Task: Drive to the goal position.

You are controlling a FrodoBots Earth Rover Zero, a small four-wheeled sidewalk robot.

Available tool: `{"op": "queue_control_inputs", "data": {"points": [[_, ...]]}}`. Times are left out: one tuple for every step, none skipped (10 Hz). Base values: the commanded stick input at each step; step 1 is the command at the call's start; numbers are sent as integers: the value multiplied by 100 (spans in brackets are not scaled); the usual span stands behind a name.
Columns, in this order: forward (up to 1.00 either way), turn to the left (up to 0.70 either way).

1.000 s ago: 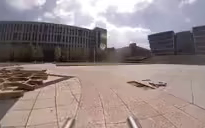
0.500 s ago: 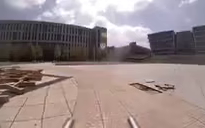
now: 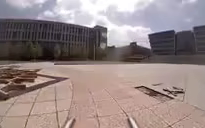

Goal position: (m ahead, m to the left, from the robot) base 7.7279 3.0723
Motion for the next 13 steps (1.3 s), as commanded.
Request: {"op": "queue_control_inputs", "data": {"points": [[70,0],[70,0],[70,0],[70,0],[70,0],[70,0],[70,1],[70,33],[70,25],[70,10],[70,0],[70,0],[70,0]]}}
